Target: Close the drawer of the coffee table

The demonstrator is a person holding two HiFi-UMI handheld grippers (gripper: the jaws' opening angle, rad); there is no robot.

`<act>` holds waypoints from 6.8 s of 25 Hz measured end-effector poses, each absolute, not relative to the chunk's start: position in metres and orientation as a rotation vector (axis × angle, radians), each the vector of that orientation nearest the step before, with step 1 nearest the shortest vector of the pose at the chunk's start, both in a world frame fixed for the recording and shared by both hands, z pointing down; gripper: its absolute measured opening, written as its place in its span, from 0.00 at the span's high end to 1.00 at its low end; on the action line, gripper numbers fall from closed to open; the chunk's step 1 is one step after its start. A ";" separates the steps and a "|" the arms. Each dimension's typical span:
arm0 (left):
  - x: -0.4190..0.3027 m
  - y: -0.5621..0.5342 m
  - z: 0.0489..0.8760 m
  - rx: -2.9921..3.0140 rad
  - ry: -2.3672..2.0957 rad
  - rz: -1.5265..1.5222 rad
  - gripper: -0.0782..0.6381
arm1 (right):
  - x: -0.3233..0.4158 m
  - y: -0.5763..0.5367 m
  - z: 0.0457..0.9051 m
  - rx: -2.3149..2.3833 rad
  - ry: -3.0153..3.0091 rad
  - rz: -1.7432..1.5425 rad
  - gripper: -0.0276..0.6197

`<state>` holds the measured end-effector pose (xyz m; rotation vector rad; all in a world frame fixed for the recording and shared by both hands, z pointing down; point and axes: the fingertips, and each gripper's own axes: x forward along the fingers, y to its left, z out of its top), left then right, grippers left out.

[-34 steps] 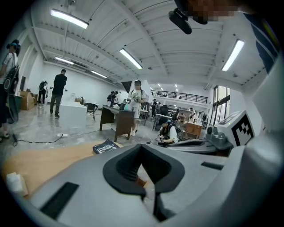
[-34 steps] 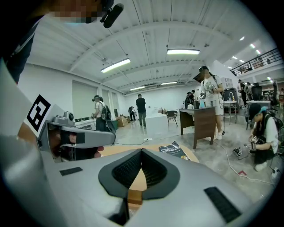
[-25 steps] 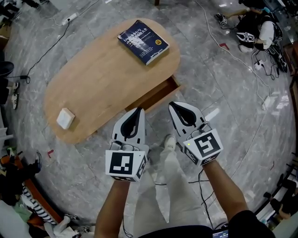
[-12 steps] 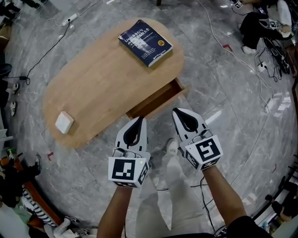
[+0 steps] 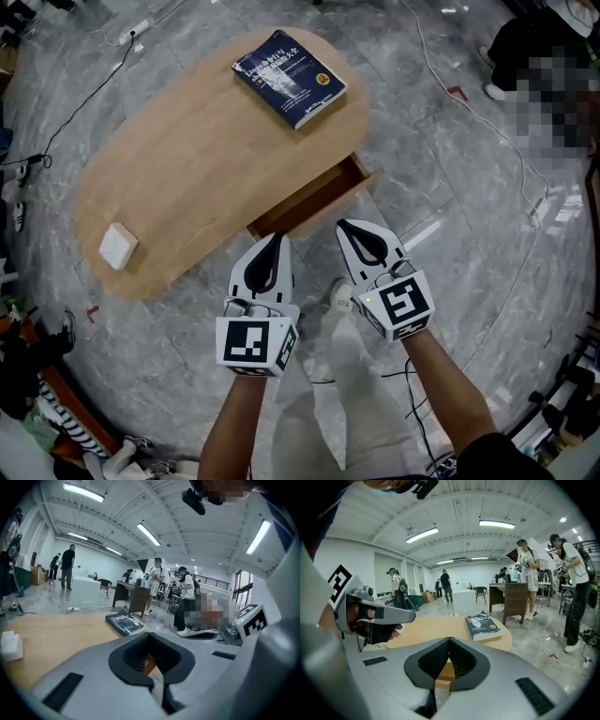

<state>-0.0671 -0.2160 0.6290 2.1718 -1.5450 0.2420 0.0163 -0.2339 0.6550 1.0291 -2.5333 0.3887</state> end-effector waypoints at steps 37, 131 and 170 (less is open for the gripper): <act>-0.075 -0.189 0.714 2.064 -1.540 0.289 0.89 | 0.015 -0.214 0.788 0.952 -2.375 0.529 0.94; -0.129 -0.195 0.765 1.848 -1.633 0.264 0.89 | -0.036 -0.297 0.934 0.949 -2.101 0.753 0.94; -0.132 -0.183 0.737 1.883 -1.617 0.297 0.90 | -0.041 -0.280 0.895 0.932 -2.133 0.768 0.94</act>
